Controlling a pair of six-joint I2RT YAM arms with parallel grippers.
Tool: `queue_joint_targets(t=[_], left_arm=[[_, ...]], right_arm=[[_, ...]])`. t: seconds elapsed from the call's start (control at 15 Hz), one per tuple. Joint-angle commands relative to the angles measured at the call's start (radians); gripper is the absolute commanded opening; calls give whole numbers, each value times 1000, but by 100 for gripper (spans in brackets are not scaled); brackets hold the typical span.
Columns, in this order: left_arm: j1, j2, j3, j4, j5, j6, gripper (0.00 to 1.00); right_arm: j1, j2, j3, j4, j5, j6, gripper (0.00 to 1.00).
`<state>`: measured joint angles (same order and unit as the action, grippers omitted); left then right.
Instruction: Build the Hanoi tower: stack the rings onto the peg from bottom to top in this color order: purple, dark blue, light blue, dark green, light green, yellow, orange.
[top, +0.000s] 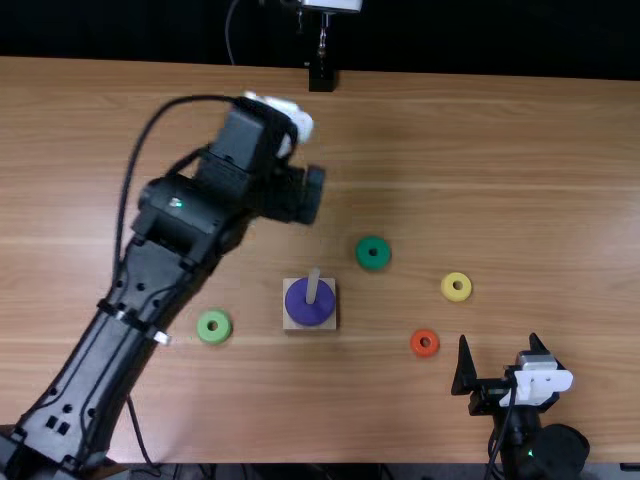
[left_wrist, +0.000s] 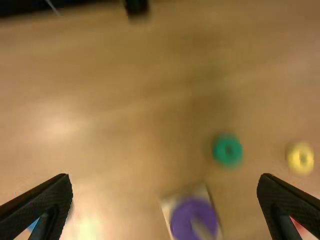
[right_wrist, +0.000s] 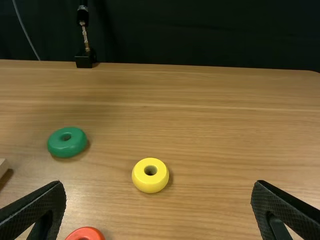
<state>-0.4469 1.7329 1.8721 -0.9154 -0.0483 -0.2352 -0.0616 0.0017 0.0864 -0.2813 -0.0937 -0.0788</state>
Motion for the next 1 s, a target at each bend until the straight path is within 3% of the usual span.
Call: queue_joint_targets(t=[0.0, 0.2, 0.4, 0.53, 0.6, 0.67, 0.93], left_arm=[[65, -73, -74, 39, -3, 9, 100], [223, -145, -251, 85, -16, 9, 100], [323, -203, -461, 177, -11, 31, 100], [338, -203, -580, 245, -33, 197, 100], [338, -199, -613, 271, -53, 261, 100], [338, -191, -636, 280, -60, 296, 100], [333, -101, -662, 280, -49, 301, 100]], right_arm=[[-15, -2, -71, -77, -13, 5, 100], [-15, -2, -71, -77, -13, 5, 100], [-15, -2, -71, -77, -13, 5, 100], [-15, -2, -71, -77, -13, 5, 100], [-15, -2, -71, -77, -13, 5, 100], [-15, -2, -71, -77, -13, 5, 100], [-15, -2, -71, -77, -13, 7, 100]])
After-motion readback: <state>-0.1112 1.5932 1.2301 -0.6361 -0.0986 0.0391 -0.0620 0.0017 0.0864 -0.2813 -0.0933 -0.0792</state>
